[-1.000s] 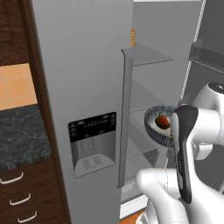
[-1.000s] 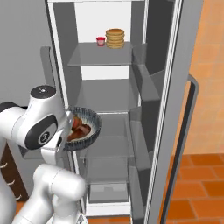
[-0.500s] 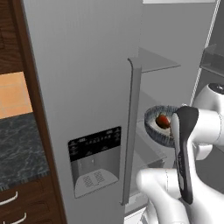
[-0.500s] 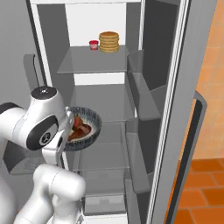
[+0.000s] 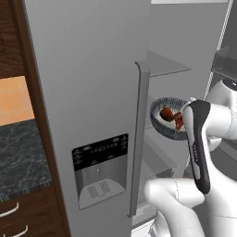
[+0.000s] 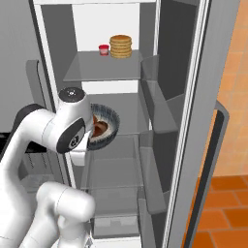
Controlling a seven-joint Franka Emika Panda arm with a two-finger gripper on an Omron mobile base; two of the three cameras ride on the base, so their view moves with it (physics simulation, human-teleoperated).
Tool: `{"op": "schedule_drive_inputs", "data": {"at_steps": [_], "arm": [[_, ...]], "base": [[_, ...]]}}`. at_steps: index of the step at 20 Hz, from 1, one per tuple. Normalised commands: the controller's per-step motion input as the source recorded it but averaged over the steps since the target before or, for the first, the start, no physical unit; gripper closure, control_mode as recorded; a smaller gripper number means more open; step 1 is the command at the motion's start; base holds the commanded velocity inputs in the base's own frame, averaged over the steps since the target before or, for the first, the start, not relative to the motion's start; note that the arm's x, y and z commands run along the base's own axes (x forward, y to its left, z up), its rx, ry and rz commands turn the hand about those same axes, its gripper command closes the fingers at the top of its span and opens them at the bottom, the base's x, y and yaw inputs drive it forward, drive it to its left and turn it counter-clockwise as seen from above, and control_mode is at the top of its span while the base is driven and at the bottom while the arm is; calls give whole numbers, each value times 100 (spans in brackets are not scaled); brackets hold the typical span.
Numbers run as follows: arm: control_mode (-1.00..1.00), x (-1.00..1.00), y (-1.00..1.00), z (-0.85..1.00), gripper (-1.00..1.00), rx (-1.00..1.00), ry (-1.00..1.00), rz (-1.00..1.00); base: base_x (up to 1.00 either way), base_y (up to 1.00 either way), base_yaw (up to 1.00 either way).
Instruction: Pick the chicken drumstick and bell pepper from their plates and place them in the bowl. Then put the bowl in the fridge.
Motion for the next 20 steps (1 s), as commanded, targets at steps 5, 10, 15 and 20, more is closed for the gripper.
{"op": "schedule_drive_inputs", "data": {"at_steps": [5, 10, 15, 20], "arm": [[-100, 37, -1, -16, 100, -10, -9, 16], [-100, 67, -1, -26, 100, -8, -1, 6], [-100, 62, -2, -9, 100, 0, -9, 8], [-100, 68, -2, 0, 100, 2, 0, 8]], "base": [[0, 0, 0], [0, 0, 0], [0, 0, 0], [0, 0, 0]]}}
